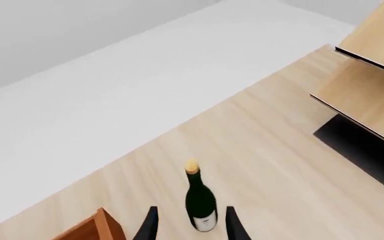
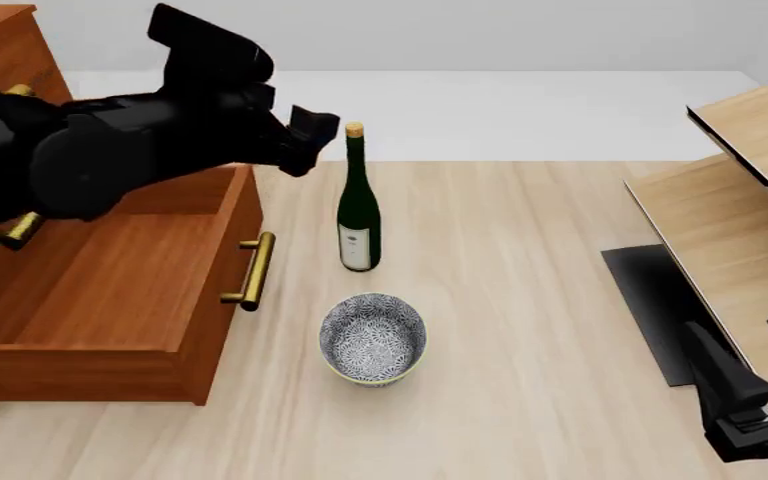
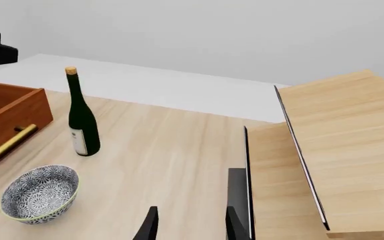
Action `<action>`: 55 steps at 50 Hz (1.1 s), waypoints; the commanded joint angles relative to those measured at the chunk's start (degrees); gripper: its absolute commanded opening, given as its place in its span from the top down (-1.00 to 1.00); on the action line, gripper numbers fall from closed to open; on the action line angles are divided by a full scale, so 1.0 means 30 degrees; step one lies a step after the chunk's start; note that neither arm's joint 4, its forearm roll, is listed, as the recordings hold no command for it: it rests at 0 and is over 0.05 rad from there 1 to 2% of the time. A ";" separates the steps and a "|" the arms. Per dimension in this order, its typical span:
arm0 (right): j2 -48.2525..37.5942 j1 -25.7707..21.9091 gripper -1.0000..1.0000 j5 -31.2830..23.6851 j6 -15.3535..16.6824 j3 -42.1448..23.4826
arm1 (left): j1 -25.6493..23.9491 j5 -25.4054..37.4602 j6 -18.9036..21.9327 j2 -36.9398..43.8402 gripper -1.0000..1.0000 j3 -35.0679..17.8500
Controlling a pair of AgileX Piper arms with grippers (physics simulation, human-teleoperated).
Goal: Put the wine bottle in the bottom drawer of the cabinet.
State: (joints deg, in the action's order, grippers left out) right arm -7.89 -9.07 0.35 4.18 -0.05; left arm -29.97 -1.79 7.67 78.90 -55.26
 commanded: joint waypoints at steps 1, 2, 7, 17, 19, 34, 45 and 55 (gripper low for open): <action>0.0084 -0.0009 -1.00 -0.0125 0.0022 0.0000 | -0.0342 -0.0227 -0.0133 0.1593 -1.00 -0.1211; 0.0106 -0.0009 -1.00 -0.0151 0.0034 0.0000 | -0.0471 -0.0195 -0.0172 0.1665 -1.00 -0.1248; 0.0136 -0.0018 -1.00 -0.0233 0.0026 0.0002 | -0.0538 -0.0251 -0.0224 0.2224 -1.00 -0.1744; -0.0036 0.0034 -1.00 -0.0165 0.0051 0.0005 | -0.0554 -0.0229 -0.0329 0.3363 -1.00 -0.3008; 0.0064 0.0042 -1.00 -0.0280 0.0028 0.0005 | -0.0512 -0.0279 -0.0354 0.3610 -1.00 -0.3172; -0.0038 0.0095 -1.00 -0.0263 -0.0028 0.0006 | -0.0269 -0.0786 -0.0375 0.5528 -1.00 -0.4083; 0.0288 0.0136 -1.00 -0.0643 -0.0022 0.0007 | 0.0068 -0.1039 -0.0414 0.6497 -1.00 -0.4595; 0.0333 0.0169 -1.00 -0.0718 -0.0032 0.0007 | 0.0304 -0.1391 -0.0589 0.7134 -1.00 -0.4699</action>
State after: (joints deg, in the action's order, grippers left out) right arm -7.11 -8.63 -1.48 4.11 -0.02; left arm -29.81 -5.03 6.15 98.10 -68.64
